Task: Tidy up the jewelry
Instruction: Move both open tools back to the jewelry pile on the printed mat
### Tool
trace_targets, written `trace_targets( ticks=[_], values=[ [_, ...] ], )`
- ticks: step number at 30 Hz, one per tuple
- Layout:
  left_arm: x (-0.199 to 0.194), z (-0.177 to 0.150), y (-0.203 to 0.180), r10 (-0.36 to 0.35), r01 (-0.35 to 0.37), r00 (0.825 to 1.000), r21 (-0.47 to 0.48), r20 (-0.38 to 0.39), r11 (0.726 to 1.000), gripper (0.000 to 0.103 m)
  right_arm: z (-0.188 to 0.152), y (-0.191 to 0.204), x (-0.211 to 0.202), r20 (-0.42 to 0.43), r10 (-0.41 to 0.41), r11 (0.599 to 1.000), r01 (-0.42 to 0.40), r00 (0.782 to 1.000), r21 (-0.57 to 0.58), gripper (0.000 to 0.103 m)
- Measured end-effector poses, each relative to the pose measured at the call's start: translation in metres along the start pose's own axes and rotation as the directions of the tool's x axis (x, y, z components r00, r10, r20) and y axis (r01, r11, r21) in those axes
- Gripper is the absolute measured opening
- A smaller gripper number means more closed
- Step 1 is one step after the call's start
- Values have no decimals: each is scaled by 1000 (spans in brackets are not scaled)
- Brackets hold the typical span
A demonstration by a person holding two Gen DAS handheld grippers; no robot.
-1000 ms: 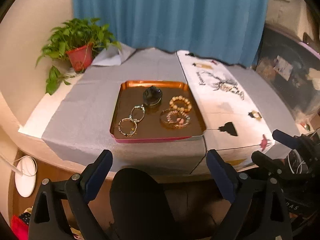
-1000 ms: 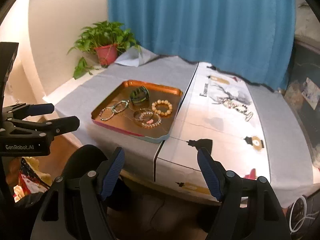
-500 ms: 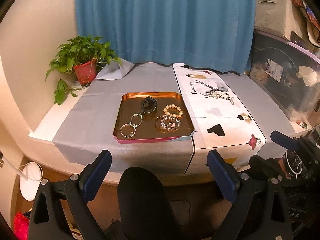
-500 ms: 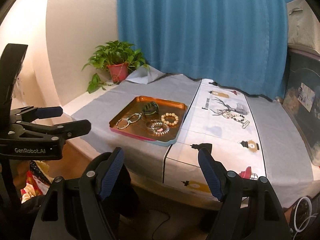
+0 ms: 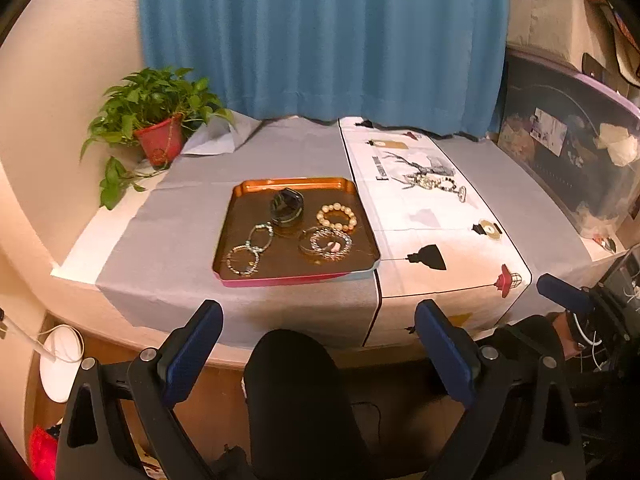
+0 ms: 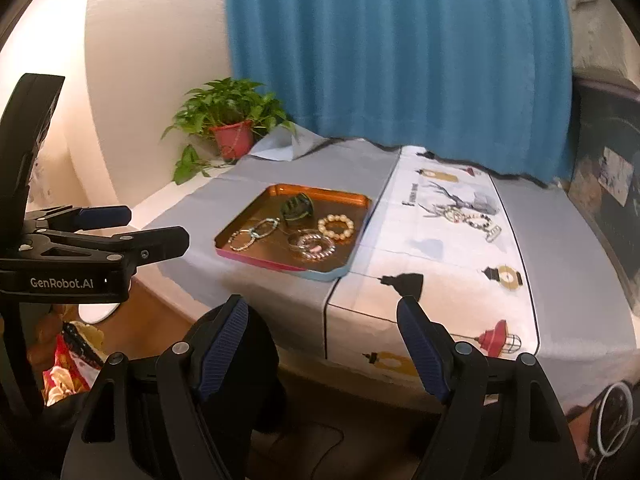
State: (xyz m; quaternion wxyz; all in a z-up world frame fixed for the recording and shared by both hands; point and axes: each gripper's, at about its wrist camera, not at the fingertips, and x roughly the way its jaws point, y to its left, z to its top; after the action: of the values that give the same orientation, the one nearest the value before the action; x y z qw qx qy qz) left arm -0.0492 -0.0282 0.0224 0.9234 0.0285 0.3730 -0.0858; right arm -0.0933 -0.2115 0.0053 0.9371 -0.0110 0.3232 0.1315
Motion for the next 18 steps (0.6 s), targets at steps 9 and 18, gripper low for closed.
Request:
trace_targets(
  ticks=[9,18],
  values=[
    [38,17,-23,-16,19,999,46,-51,999,96,-4,-42,31,-49,-45,995,49,998,87,78],
    [89,74,-60,-74,78,996,78,-49,994,96,10,-128,66,-87,-183,965,196,979,174,78]
  ],
)
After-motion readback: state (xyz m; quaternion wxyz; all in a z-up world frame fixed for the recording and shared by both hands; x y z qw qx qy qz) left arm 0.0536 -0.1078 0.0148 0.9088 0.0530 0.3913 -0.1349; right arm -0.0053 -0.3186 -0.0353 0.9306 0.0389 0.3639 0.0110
